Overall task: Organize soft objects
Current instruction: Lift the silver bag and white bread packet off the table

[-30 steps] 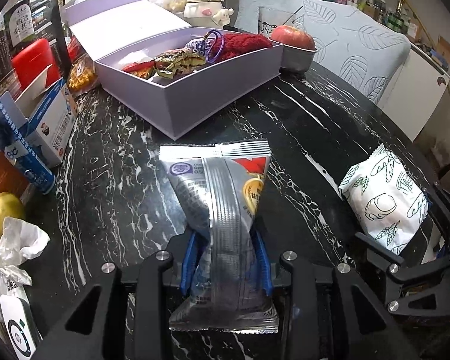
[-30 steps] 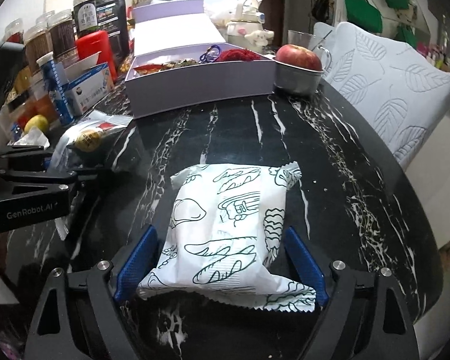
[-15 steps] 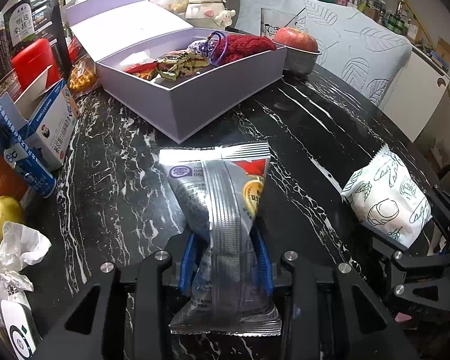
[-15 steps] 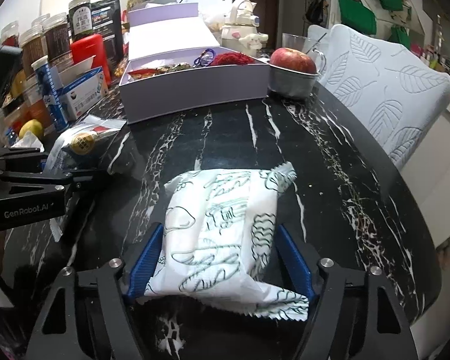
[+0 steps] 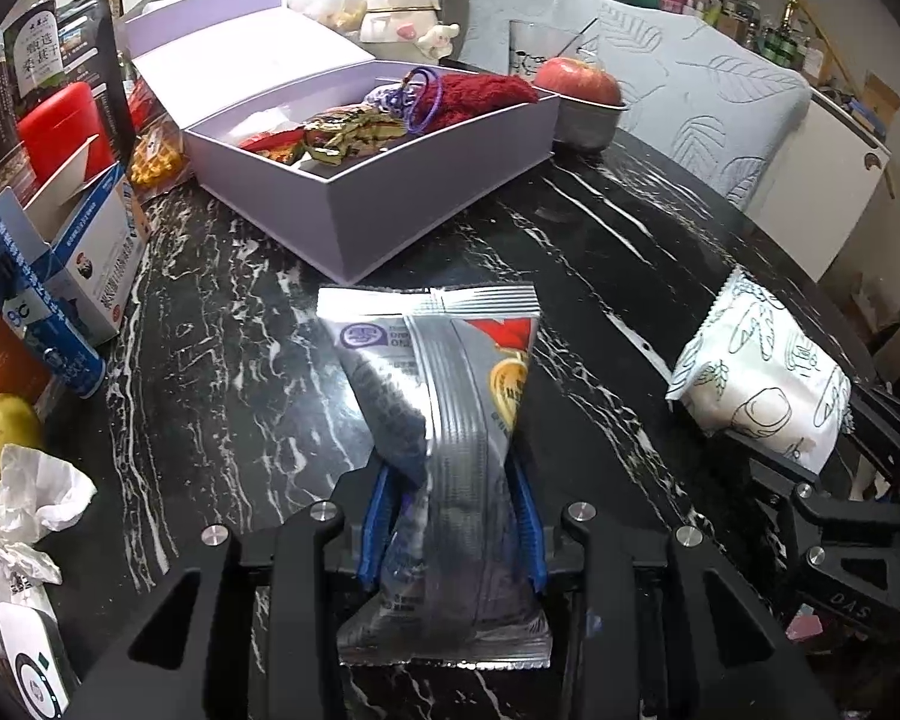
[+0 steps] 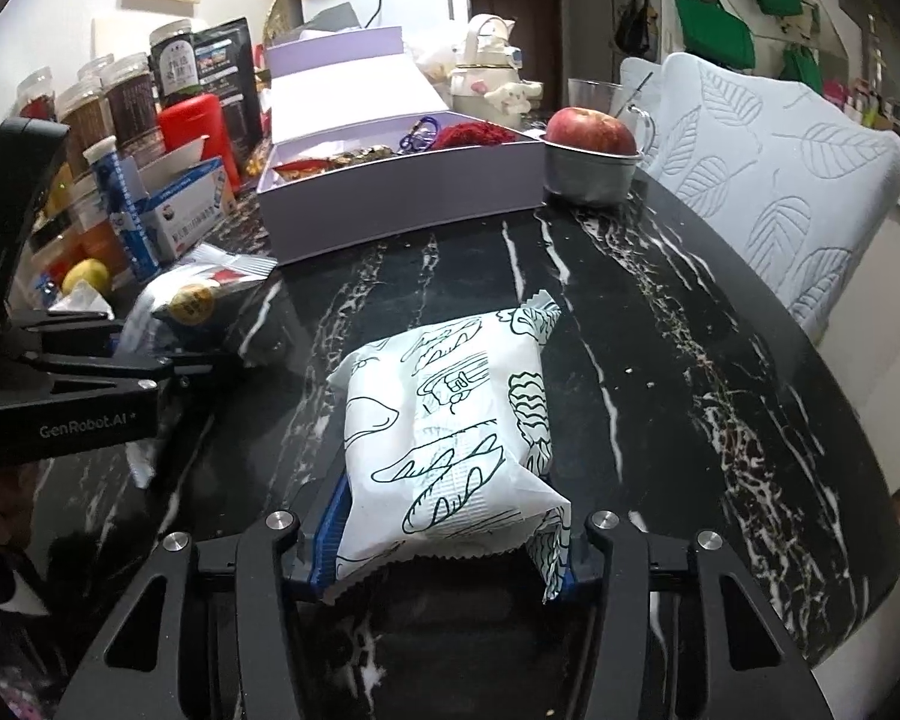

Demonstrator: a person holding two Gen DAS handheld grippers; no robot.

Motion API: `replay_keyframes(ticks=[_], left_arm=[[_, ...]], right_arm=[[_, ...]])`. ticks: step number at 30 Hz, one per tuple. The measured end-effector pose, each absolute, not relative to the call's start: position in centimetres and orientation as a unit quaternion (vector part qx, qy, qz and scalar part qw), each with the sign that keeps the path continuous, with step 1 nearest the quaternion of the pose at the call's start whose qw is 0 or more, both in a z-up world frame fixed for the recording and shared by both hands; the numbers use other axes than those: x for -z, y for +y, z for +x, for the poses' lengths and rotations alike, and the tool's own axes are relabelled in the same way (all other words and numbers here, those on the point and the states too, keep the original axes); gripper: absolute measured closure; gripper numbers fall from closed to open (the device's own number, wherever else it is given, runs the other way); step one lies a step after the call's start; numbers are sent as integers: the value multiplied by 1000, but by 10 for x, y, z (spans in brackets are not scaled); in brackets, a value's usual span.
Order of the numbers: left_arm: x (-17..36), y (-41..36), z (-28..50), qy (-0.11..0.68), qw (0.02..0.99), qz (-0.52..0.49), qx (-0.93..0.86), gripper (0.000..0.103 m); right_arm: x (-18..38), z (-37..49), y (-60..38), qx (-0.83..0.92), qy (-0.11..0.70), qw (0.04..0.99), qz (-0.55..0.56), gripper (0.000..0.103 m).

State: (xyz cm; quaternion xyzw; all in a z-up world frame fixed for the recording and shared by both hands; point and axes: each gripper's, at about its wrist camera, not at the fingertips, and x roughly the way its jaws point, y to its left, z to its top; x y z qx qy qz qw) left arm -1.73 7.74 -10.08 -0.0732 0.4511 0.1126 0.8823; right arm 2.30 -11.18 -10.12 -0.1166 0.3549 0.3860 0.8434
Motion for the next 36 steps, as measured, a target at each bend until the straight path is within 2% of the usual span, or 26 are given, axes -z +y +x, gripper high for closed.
replay_keyframes(ticks=[14,22,27,31,36], left_arm=[[84,66,-38,432,895,-68,-89,70],[99,71,-30,456,881,-89,-87,68],[100,66,-24,459,881,-63,-95,68],[99,67,-20,459,882,-64,-91,68],[99,69,-17,458,882,-67,-87,68]], right_arm=[[95,7,-125,-418,344,836,-90,51],[100,6,-126,-406,357,834,-104,50],[100,5,-122,-399,350,838,-128,41],[95,6,-124,-374,331,855,-139,14],[90,9,-119,-386,313,856,-144,13]])
